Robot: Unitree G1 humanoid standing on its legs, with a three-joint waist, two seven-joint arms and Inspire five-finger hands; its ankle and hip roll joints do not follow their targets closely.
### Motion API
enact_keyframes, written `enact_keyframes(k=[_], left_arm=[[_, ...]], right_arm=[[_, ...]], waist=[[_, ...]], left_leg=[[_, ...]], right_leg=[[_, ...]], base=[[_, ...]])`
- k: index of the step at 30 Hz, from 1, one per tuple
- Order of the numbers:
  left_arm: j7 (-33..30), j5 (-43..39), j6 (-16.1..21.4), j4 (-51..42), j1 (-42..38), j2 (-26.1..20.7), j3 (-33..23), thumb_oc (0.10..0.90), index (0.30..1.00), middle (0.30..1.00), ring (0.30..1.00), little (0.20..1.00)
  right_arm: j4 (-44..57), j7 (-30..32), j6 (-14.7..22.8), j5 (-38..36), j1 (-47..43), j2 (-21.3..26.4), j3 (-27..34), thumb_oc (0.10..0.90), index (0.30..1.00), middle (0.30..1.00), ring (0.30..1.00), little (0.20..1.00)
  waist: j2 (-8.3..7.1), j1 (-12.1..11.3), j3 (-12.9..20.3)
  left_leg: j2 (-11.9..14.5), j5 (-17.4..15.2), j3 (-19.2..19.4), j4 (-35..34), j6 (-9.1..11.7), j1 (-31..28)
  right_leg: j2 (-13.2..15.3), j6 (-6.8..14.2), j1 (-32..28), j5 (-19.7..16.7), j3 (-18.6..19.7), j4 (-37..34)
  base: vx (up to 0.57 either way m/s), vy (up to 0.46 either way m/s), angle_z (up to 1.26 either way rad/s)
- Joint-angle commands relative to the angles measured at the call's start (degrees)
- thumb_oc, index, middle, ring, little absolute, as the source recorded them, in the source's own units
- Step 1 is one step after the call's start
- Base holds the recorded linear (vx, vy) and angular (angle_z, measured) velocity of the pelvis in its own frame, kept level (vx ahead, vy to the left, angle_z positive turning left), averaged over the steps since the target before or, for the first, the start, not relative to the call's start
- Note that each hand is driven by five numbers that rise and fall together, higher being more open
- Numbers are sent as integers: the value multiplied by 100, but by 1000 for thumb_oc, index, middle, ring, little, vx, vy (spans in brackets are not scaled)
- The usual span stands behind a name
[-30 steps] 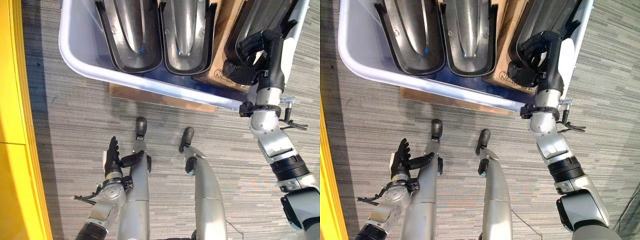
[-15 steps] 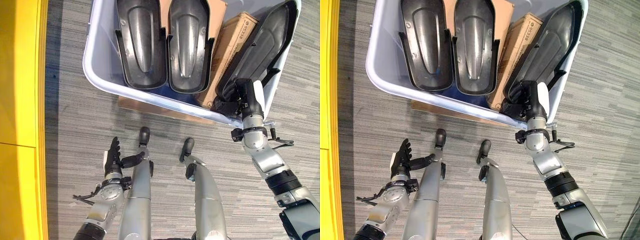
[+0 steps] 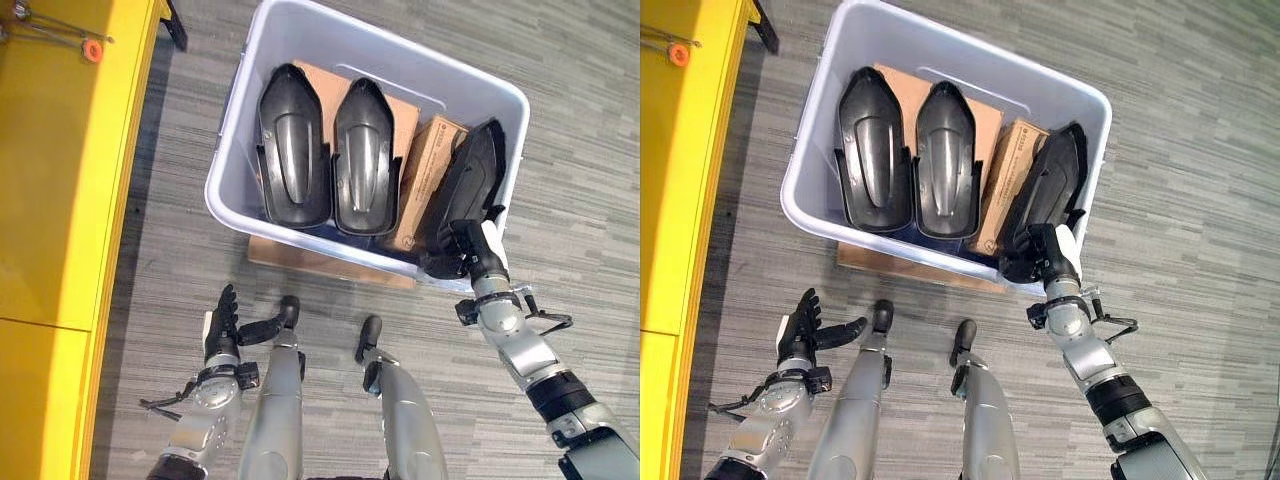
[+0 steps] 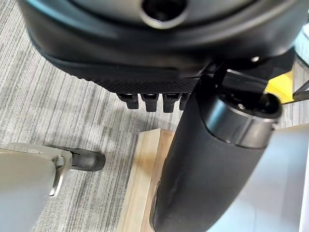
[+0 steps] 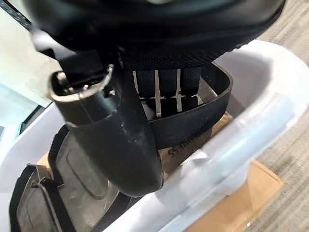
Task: Move parts from the plastic box to the shelf.
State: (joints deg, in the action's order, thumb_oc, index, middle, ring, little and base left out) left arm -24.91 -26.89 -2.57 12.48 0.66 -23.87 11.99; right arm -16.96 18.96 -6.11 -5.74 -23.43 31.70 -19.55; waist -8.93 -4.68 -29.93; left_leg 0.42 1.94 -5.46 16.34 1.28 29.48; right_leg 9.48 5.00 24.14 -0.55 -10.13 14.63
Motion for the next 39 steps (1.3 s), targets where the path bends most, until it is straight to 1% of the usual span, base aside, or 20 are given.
enact_keyframes(k=[1,6,7,9,13,14,16,17,19,22,24,27,33,34,39], left_arm=[[91,-138,217,-523,348,-174,-204,900,1000,1000,1000,1000],[171,-169,188,-530,431,-138,-222,900,1000,1000,1000,1000],[195,-163,173,-540,468,-126,-249,900,1000,1000,1000,1000],[198,-155,167,-529,485,-117,-274,900,1000,1000,1000,1000],[247,-205,141,-486,565,-35,-362,900,1000,1000,1000,1000],[287,-198,120,-463,607,-26,-412,900,1000,1000,1000,1000],[345,-198,98,-440,633,9,-419,900,1000,1000,1000,1000],[346,-197,98,-441,636,10,-418,900,1000,1000,1000,1000],[392,-186,73,-405,633,25,-424,900,1000,1000,1000,1000],[404,-110,39,-433,640,118,-470,900,1000,1000,1000,1000],[427,-94,19,-397,651,139,-459,900,1000,1000,1000,1000],[479,-112,-4,-422,696,167,-485,900,1000,1000,1000,1000],[563,-72,-23,-417,771,165,-545,900,1000,1000,1000,1000],[590,-60,-29,-419,826,193,-552,900,1000,1000,1000,1000],[607,-71,-33,-403,874,237,-556,900,1000,1000,1000,1000]], right_arm=[[504,132,239,-31,-264,436,341,400,300,300,300,300],[684,49,229,-37,-234,575,423,400,300,300,300,300],[750,24,234,-40,-214,619,465,400,300,300,300,300],[797,-2,232,-41,-207,634,480,400,300,300,300,300],[981,-112,237,-4,-195,705,495,400,300,300,300,300],[1059,-197,241,-1,-203,767,506,400,300,300,300,300],[1163,-284,261,-8,-165,833,527,400,300,300,300,300],[1167,-286,260,-8,-160,835,529,400,300,300,300,300],[1280,-368,261,-33,-176,921,535,400,300,300,300,300],[1402,-486,273,-165,-145,1005,552,400,300,300,300,300],[1445,-524,277,-198,-131,1032,550,400,300,300,300,300],[1590,-604,299,-260,-141,1107,561,400,300,300,300,300],[1713,-765,302,-279,-438,1272,360,400,300,300,300,300],[1731,-816,298,-316,-619,1314,232,400,300,300,300,300],[1714,-873,285,-321,-897,1345,26,400,300,300,300,300]], waist=[[35,34,25],[84,35,258],[109,42,360],[112,54,426],[125,52,653],[139,62,782],[157,89,922],[159,88,918],[185,108,1039],[226,133,1299],[230,133,1349],[247,139,1515],[311,135,1832],[360,130,1964],[410,120,2095]], left_leg=[[103,-360,12,10,-3,-313],[112,-304,29,-241,16,-670],[114,-290,42,-308,28,-790],[112,-265,38,-344,28,-836],[139,-336,68,-373,24,-1101],[166,-368,76,-400,24,-1246],[196,-383,80,-453,27,-1386],[197,-382,80,-460,27,-1399],[197,-385,76,-514,36,-1514],[248,-331,91,-730,51,-1749],[257,-314,101,-789,52,-1822],[276,-287,112,-911,59,-1952],[351,-188,188,-1236,92,-2218],[387,-118,235,-1439,102,-2375],[419,-37,279,-1639,114,-2527]], right_leg=[[184,339,-310,-8,49,-142],[201,367,-639,-73,42,-427],[209,370,-747,-75,36,-503],[216,377,-786,-99,32,-550],[211,385,-1019,-54,57,-598],[208,392,-1124,-21,72,-623],[220,400,-1254,3,81,-673],[218,400,-1266,2,79,-680],[217,411,-1370,13,72,-737],[195,425,-1550,-7,69,-879],[185,430,-1614,-25,68,-928],[174,446,-1732,-68,79,-1053],[165,471,-1899,-168,114,-1281],[146,483,-1984,-233,151,-1406],[141,502,-2055,-278,176,-1498]], base=[[53,-3,-5],[69,4,-2],[85,8,-6],[50,4,-9],[76,-17,-6],[106,-26,-10],[91,-24,-12],[57,-20,-9],[46,-13,-2],[64,-12,-1],[41,-15,2],[41,-17,-1],[46,-9,-7],[43,-10,-10],[22,-9,-12]])
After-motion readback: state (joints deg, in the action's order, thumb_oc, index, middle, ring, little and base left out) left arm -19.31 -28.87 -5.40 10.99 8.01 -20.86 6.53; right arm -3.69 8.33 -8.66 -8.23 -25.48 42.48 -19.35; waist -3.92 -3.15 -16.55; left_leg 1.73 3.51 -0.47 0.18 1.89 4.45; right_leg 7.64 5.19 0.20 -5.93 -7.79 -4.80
